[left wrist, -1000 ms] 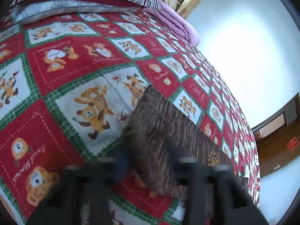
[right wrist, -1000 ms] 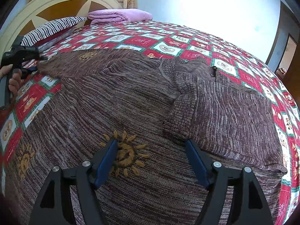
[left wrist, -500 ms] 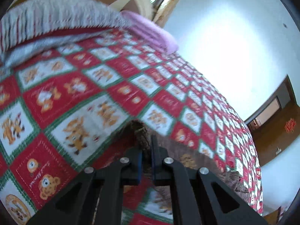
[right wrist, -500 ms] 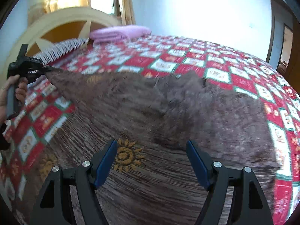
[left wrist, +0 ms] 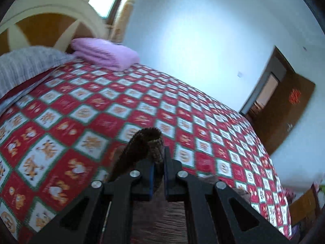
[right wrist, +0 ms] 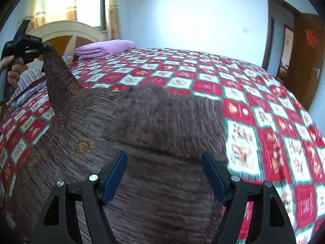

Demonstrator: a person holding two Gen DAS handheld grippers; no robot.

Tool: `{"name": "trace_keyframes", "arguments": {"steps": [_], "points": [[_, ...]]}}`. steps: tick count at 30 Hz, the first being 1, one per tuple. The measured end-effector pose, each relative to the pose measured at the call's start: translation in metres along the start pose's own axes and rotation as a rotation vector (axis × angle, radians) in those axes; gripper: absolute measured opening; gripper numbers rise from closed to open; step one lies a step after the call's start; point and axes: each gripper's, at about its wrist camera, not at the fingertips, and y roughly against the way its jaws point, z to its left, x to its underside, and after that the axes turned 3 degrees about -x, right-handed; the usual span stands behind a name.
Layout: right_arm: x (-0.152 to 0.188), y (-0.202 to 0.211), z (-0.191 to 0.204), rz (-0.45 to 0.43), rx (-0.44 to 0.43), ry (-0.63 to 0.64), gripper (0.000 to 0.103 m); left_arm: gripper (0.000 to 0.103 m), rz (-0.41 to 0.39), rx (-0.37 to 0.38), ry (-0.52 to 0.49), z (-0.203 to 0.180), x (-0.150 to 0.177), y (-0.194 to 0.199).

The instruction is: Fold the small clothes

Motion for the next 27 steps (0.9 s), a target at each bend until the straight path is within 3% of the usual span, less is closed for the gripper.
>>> {"name": "trace_keyframes", "arguments": {"steps": [5, 10, 11, 14, 15, 17, 19, 21, 22, 24, 27], "points": [[0.013, -0.004, -0.008, 0.005, -0.011, -0.030, 0.076, 0.007, 0.006, 0.004, -0.149, -0.071, 0.033, -0.017], [0.022, -0.011, -0.015, 0.027, -0.020, -0.063, 0.076, 0.008, 0.063, -0.047, -0.344, -0.137, 0.106, -0.060], [0.024, -0.013, -0.018, 0.038, -0.026, -0.072, 0.076, 0.010, 0.079, -0.057, -0.371, -0.147, 0.118, -0.064], [0.027, -0.019, -0.026, 0.060, -0.051, -0.112, 0.076, 0.033, 0.192, -0.073, -0.483, -0.176, 0.163, -0.085], [0.027, -0.020, -0.029, 0.062, -0.057, -0.126, 0.076, 0.033, 0.214, -0.057, -0.518, -0.181, 0.175, -0.085], [0.029, -0.022, -0.032, 0.068, -0.068, -0.143, 0.076, 0.035, 0.189, -0.031, -0.577, -0.187, 0.188, -0.071], [0.030, -0.023, -0.031, 0.078, -0.073, -0.142, 0.076, 0.045, 0.142, -0.005, -0.618, -0.181, 0.186, -0.051], [0.031, -0.024, -0.029, 0.082, -0.070, -0.133, 0.076, 0.065, 0.079, -0.009, -0.619, -0.164, 0.173, -0.032], [0.031, -0.024, -0.028, 0.081, -0.069, -0.130, 0.076, 0.069, 0.052, -0.023, -0.622, -0.158, 0.168, -0.027], [0.031, -0.022, -0.028, 0.075, -0.066, -0.133, 0.076, 0.083, -0.027, -0.115, -0.662, -0.133, 0.153, -0.020], [0.026, -0.018, -0.026, 0.070, -0.026, -0.123, 0.076, 0.085, -0.082, -0.310, -0.717, -0.089, 0.136, -0.031]]}}
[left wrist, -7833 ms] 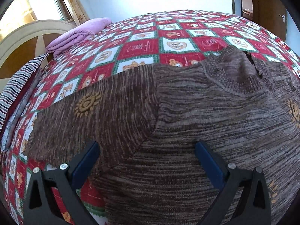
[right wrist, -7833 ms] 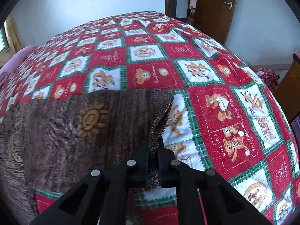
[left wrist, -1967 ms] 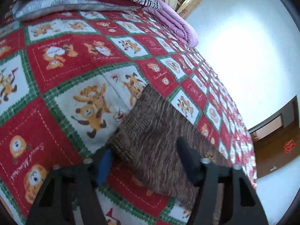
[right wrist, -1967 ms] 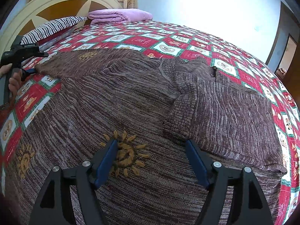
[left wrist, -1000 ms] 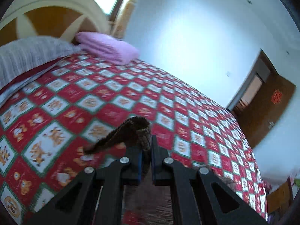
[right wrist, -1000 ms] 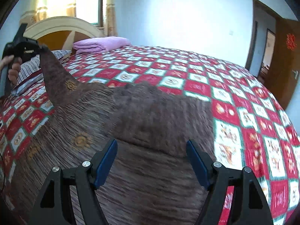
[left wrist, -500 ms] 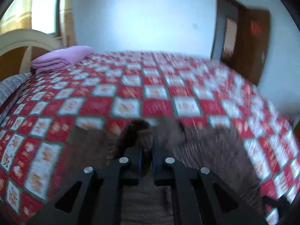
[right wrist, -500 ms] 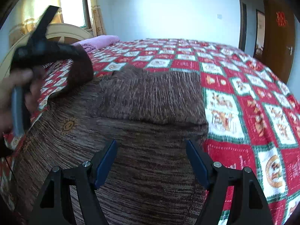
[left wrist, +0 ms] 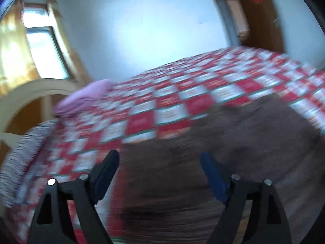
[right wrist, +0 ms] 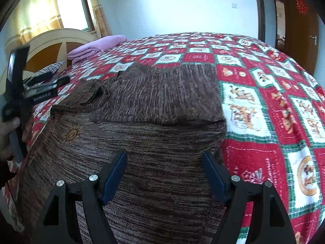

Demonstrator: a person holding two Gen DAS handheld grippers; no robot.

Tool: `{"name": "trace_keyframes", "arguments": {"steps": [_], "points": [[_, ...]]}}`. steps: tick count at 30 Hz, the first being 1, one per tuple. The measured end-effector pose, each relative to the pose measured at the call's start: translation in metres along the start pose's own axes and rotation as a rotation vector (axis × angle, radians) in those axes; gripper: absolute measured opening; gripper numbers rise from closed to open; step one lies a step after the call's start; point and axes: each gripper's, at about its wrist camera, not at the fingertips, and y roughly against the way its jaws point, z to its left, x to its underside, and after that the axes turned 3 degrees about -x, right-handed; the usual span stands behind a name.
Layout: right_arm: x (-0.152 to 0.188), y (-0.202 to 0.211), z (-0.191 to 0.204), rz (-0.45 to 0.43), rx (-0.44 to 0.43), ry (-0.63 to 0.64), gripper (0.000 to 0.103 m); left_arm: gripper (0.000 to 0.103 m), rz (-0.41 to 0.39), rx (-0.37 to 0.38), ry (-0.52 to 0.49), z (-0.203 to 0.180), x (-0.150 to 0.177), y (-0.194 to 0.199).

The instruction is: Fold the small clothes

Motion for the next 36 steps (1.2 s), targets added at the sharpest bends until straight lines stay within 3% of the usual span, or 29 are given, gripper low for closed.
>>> {"name": "trace_keyframes", "arguments": {"steps": [2, 3, 7, 13, 17, 18, 20, 23, 25, 26, 27, 31, 34, 36], "points": [[-0.010, 0.004, 0.012, -0.004, 0.012, 0.029, 0.076, 0.085, 0.061, -0.090, -0.023, 0.025, 0.014, -0.027], [-0.016, 0.004, 0.019, 0.000, -0.001, 0.042, 0.076, 0.085, 0.089, -0.101, -0.018, 0.033, 0.020, -0.037], [-0.052, -0.013, 0.078, 0.029, -0.037, 0.186, 0.076, 0.085, 0.245, -0.073, -0.004, 0.048, 0.047, -0.074], [-0.093, -0.084, 0.160, 0.092, -0.058, 0.359, 0.076, 0.085, 0.222, -0.061, 0.007, 0.045, 0.058, -0.067], [-0.100, -0.133, 0.191, 0.148, 0.010, 0.463, 0.075, 0.092, 0.232, -0.031, 0.074, 0.055, 0.061, -0.073], [-0.102, -0.143, 0.192, 0.166, 0.016, 0.471, 0.075, 0.093, 0.236, -0.022, 0.087, 0.056, 0.061, -0.075], [-0.111, -0.156, 0.187, 0.176, 0.097, 0.485, 0.057, 0.094, 0.239, -0.014, 0.103, 0.056, 0.063, -0.077], [-0.143, -0.163, 0.132, 0.134, 0.343, 0.335, 0.056, 0.095, 0.241, -0.001, 0.120, 0.059, 0.064, -0.078], [-0.160, -0.157, 0.086, 0.119, 0.435, 0.209, 0.056, 0.096, 0.246, 0.004, 0.134, 0.061, 0.064, -0.079], [-0.164, -0.152, 0.071, 0.119, 0.440, 0.163, 0.056, 0.097, 0.247, 0.009, 0.141, 0.062, 0.064, -0.079], [-0.167, -0.144, 0.059, 0.116, 0.414, 0.120, 0.056, 0.099, 0.249, 0.013, 0.150, 0.064, 0.065, -0.079], [-0.157, -0.110, 0.049, 0.113, 0.146, 0.027, 0.056, 0.100, 0.260, 0.035, 0.182, 0.069, 0.066, -0.081], [-0.138, -0.107, 0.061, 0.158, -0.048, -0.022, 0.055, 0.102, 0.262, 0.039, 0.193, 0.070, 0.067, -0.082], [-0.127, -0.113, 0.076, 0.186, -0.108, -0.015, 0.051, 0.102, 0.262, 0.035, 0.193, 0.070, 0.067, -0.082]]}}
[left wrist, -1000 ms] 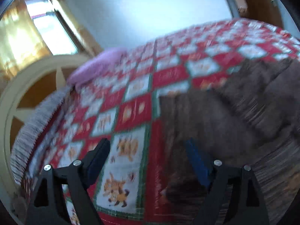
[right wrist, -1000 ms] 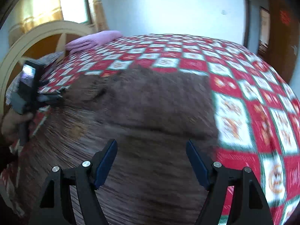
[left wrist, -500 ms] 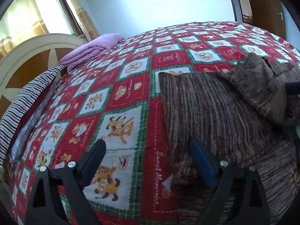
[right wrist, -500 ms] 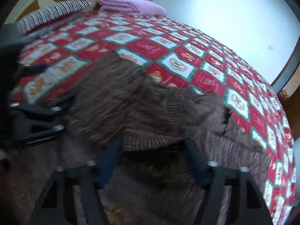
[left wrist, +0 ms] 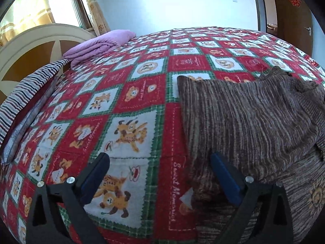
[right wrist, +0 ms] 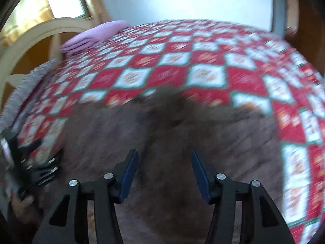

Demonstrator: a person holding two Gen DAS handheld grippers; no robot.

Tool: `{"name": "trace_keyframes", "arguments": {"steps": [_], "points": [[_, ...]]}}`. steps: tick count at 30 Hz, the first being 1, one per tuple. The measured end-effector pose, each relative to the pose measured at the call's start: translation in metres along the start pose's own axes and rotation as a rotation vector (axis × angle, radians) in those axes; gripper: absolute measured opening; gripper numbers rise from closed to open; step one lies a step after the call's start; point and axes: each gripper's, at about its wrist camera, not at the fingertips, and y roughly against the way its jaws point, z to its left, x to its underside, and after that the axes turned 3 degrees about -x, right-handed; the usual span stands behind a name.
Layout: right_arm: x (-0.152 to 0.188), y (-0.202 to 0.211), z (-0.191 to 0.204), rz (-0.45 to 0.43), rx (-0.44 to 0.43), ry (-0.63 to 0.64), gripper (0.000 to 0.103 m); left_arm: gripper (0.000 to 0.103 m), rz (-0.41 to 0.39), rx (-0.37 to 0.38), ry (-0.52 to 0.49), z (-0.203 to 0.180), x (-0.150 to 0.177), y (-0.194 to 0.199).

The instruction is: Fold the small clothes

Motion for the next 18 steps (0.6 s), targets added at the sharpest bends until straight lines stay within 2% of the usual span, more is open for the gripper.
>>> {"name": "trace_keyframes", "arguments": {"steps": [2, 3, 5, 12, 15, 18], "points": [[0.009, -0.012, 0.007, 0.026, -0.005, 0.017, 0.036, 0.103, 0.000, -0.001, 0.000, 0.000, 0.000, 0.000], [0.012, -0.016, 0.011, 0.030, 0.005, 0.026, 0.033, 0.103, 0.001, -0.004, 0.001, 0.000, 0.000, 0.000], [0.016, -0.019, 0.013, 0.014, 0.034, 0.040, 0.010, 0.103, 0.001, -0.003, 0.002, 0.001, 0.000, 0.000], [0.024, 0.019, 0.031, -0.093, 0.062, 0.089, 0.007, 0.103, 0.006, 0.011, 0.014, 0.003, 0.000, -0.001], [0.034, 0.013, 0.032, -0.060, 0.058, 0.095, 0.007, 0.103, 0.014, 0.024, 0.028, 0.006, 0.001, -0.001], [0.044, -0.007, 0.033, -0.021, 0.115, 0.137, 0.009, 0.103, 0.021, 0.037, 0.043, 0.008, 0.002, -0.002]]}}
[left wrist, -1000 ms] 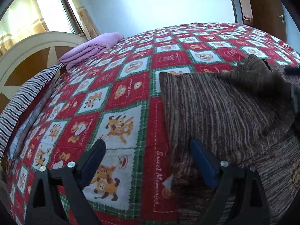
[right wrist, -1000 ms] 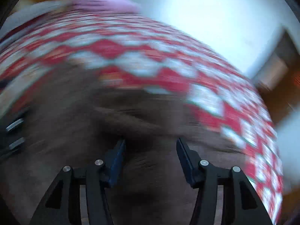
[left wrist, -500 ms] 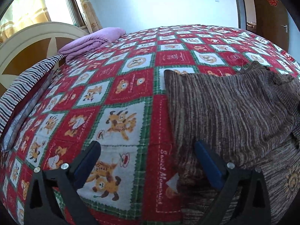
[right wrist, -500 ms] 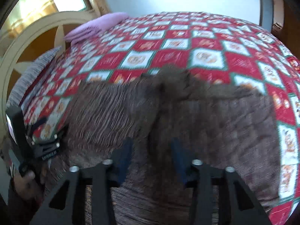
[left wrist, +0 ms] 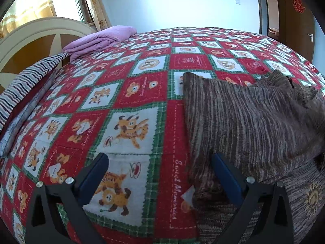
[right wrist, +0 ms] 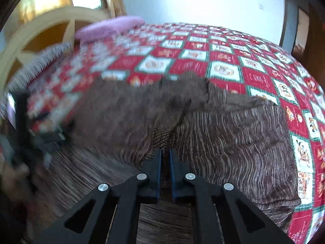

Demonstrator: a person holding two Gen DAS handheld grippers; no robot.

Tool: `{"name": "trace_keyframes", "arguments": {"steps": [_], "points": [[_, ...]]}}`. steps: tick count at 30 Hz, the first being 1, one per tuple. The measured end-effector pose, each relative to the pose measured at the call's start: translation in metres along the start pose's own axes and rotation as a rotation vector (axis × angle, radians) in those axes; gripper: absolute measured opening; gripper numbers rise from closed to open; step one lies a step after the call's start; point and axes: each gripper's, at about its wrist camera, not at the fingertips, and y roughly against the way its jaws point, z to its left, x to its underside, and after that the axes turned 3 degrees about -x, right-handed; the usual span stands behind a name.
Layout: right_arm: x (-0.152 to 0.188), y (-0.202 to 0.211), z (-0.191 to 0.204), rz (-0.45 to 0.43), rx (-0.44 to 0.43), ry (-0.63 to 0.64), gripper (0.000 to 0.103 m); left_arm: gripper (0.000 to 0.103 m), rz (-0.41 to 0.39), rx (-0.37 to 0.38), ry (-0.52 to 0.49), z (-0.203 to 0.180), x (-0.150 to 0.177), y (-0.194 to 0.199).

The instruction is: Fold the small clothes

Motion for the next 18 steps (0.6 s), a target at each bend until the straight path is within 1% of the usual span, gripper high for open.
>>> {"name": "trace_keyframes", "arguments": {"steps": [1, 3, 4, 5, 7, 12, 14, 15, 16, 18], "points": [[0.001, -0.002, -0.003, -0.002, -0.007, -0.017, 0.012, 0.103, 0.001, 0.002, 0.001, 0.000, 0.000, 0.000], [0.002, 0.002, -0.014, -0.027, -0.043, -0.085, 0.026, 0.103, 0.001, 0.002, 0.001, 0.000, 0.000, 0.000], [0.001, 0.005, -0.018, -0.036, -0.064, -0.111, 0.037, 0.103, 0.001, 0.002, 0.001, 0.000, 0.000, 0.000], [0.000, 0.008, -0.020, -0.050, -0.085, -0.126, 0.040, 0.103, 0.001, 0.003, 0.002, 0.000, 0.000, 0.000], [-0.005, 0.015, -0.021, -0.083, -0.096, -0.127, 0.040, 0.103, 0.001, 0.004, 0.002, 0.000, 0.000, 0.000], [-0.040, 0.005, -0.024, -0.081, -0.075, -0.105, 0.040, 0.103, 0.000, 0.002, 0.001, 0.000, 0.000, 0.000], [-0.059, -0.013, -0.029, -0.054, -0.051, -0.105, 0.040, 0.103, 0.001, 0.003, 0.001, 0.000, 0.001, 0.000], [-0.064, -0.018, -0.029, -0.050, -0.037, -0.100, 0.040, 0.103, 0.002, 0.004, 0.002, 0.000, 0.001, 0.000], [-0.068, -0.028, -0.027, -0.034, -0.013, -0.072, 0.040, 0.103, 0.004, 0.004, 0.002, 0.000, 0.001, -0.001], [-0.068, -0.051, -0.021, 0.036, 0.040, -0.011, 0.040, 0.103, 0.014, -0.005, -0.012, -0.003, 0.000, -0.002]]}}
